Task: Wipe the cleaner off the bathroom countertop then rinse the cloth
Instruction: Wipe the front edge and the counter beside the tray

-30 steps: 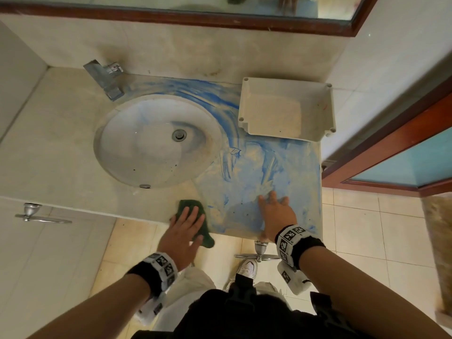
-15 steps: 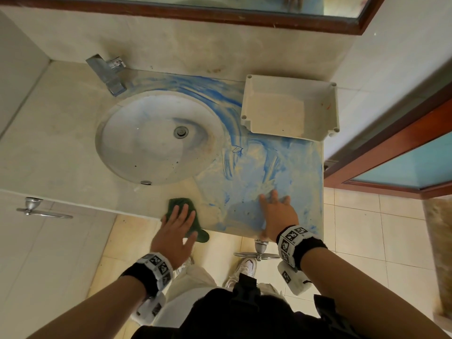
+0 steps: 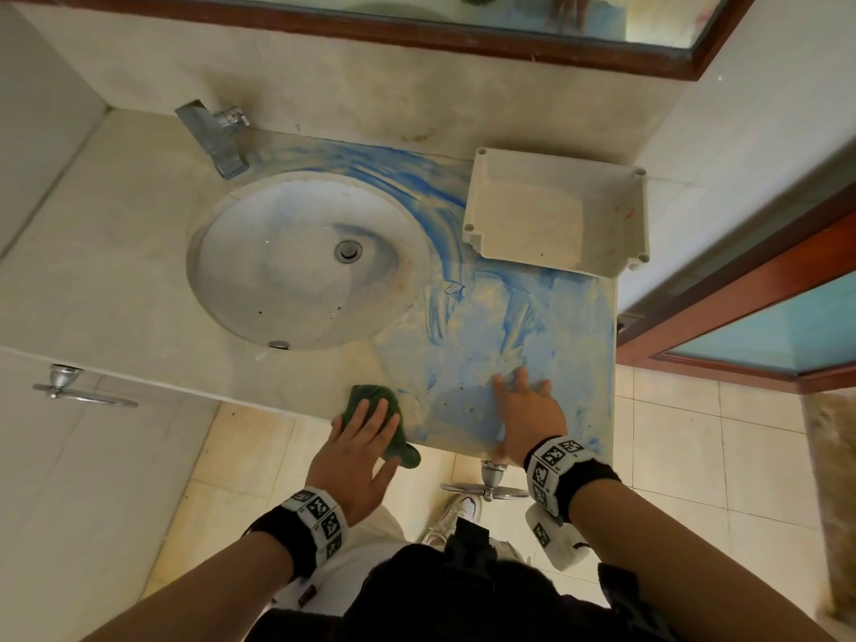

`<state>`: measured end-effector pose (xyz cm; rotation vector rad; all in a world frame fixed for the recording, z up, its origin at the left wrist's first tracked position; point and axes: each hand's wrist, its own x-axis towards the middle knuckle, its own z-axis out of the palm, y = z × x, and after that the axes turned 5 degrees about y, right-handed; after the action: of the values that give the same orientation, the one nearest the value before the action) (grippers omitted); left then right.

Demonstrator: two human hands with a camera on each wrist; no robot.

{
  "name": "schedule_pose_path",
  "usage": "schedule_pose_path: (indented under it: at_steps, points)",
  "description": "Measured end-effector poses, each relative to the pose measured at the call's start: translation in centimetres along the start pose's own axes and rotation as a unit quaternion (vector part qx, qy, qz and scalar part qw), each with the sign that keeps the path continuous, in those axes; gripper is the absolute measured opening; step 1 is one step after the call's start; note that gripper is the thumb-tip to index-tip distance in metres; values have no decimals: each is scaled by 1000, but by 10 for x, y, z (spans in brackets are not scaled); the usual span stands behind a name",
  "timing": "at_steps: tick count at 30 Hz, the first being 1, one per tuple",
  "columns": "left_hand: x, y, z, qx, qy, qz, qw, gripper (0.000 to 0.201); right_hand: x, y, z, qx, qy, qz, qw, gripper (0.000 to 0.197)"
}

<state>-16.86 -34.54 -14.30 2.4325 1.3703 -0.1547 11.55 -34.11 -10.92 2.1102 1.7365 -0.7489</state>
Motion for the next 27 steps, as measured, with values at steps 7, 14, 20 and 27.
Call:
schedule_pose_path:
  at_steps: [7, 14, 20, 27]
  points:
    - [5, 3, 2, 55, -18, 125, 990, 63, -1, 1, 2, -8, 6, -3, 1000, 108]
    - [-7, -40, -11, 71, -30, 88, 993, 70, 0, 1, 2, -12, 4, -1, 1000, 104]
    - [8, 34, 3, 55, -23, 127, 990, 71, -2, 0, 0, -14, 0, 1, 1000, 107]
    - [-6, -24, -8, 76, -32, 112, 990, 78, -2, 2, 3, -7, 3, -4, 1000, 111]
